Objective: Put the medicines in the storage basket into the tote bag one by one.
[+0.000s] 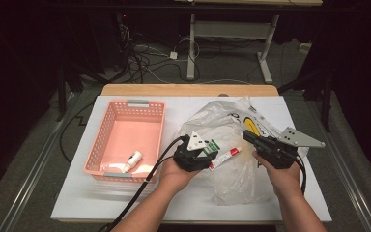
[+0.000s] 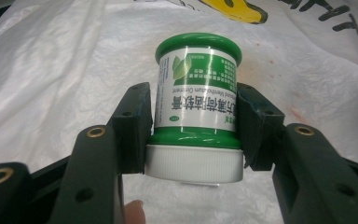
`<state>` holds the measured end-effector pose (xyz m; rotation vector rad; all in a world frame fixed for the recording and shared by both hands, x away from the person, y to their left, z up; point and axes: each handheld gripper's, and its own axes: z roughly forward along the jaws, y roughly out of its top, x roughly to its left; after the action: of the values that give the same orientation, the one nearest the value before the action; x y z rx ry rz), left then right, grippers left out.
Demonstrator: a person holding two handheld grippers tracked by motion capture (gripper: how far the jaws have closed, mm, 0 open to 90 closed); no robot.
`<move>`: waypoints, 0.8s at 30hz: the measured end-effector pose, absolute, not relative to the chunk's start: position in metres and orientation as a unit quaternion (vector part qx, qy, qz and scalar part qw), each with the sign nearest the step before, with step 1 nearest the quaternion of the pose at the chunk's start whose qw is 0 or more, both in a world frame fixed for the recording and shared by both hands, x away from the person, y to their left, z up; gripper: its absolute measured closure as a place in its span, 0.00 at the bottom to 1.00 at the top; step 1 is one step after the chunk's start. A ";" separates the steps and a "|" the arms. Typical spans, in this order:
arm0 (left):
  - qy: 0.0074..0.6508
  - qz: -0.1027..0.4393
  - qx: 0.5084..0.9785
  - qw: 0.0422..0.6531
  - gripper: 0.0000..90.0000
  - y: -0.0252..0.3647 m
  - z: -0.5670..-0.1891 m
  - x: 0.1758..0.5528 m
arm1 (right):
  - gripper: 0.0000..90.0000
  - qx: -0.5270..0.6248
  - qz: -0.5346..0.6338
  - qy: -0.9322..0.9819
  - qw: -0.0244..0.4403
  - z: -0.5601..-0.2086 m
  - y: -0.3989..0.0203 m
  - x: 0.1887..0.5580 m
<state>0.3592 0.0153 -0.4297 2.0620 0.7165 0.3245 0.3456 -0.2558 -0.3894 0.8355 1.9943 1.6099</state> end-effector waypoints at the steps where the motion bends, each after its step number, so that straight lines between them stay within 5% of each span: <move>1: 0.290 0.131 0.834 0.450 0.55 0.013 -0.430 0.360 | 1.00 0.302 0.582 0.722 0.221 -0.389 -0.255 0.346; 24: 0.293 0.143 0.836 0.441 0.55 -0.025 -0.449 0.395 | 1.00 0.308 0.589 0.715 0.218 -0.389 -0.257 0.352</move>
<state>0.3952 -0.0254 -0.4492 2.0770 0.7276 0.3544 0.3521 -0.2573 -0.3886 0.8514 1.9791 1.6296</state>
